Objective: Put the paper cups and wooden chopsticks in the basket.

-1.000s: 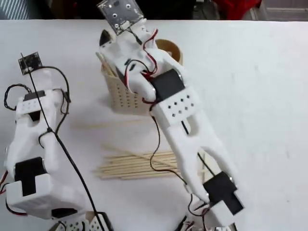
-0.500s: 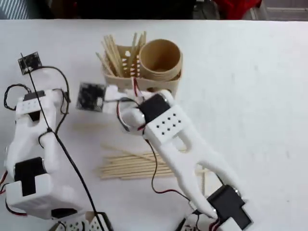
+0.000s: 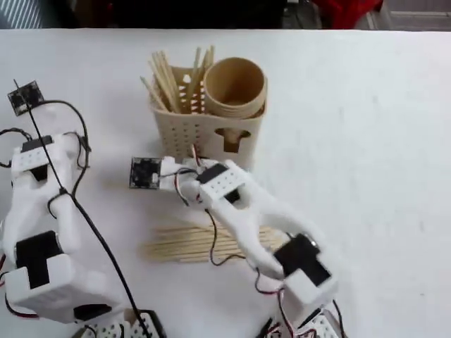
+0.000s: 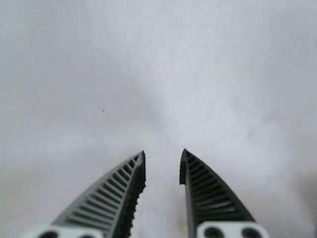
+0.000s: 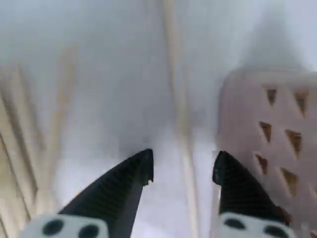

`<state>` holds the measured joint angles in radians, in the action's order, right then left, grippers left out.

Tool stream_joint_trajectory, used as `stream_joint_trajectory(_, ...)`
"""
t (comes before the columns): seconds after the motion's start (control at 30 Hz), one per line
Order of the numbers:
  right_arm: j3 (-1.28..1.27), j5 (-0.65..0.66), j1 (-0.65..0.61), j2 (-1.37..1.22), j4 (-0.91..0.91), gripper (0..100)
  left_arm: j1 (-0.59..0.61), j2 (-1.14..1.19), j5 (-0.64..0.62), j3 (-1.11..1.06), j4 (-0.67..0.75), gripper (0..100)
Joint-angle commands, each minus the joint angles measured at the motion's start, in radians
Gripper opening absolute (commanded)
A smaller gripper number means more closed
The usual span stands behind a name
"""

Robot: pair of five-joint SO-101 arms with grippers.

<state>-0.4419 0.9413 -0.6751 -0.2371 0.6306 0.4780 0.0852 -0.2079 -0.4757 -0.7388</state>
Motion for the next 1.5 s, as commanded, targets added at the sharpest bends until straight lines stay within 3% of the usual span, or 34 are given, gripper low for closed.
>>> stream_joint_trajectory(0.0,0.121,0.012,0.012,-0.099,-0.012,20.2,-0.004,-0.007,-0.011,0.018,0.018,13)
stream_joint_trajectory(0.17,0.203,0.012,0.015,-0.134,0.087,19.5,-0.005,-0.007,-0.011,0.018,0.018,13)
stream_joint_trajectory(0.33,0.203,0.012,0.019,-0.127,0.191,0.6,-0.005,-0.007,-0.011,0.018,0.018,13)
stream_joint_trajectory(0.67,0.198,-0.14,0.045,-0.035,0.449,1.6,-0.005,-0.007,-0.011,0.018,0.018,13)
stream_joint_trajectory(0.9,0.06,-0.176,0.165,0.157,0.45,1.6,-0.005,-0.007,-0.011,0.018,0.018,13)
stream_joint_trajectory(1.13,-0.055,-0.173,0.179,0.246,0.427,1.9,-0.005,-0.005,-0.011,0.015,0.031,13)
stream_joint_trajectory(1.33,-0.057,-0.173,0.171,0.246,0.41,17.3,-0.005,-0.005,-0.011,0.014,0.031,13)
stream_joint_trajectory(1.47,-0.055,-0.173,0.171,0.246,0.363,17.3,-0.005,-0.005,-0.011,0.014,0.031,13)
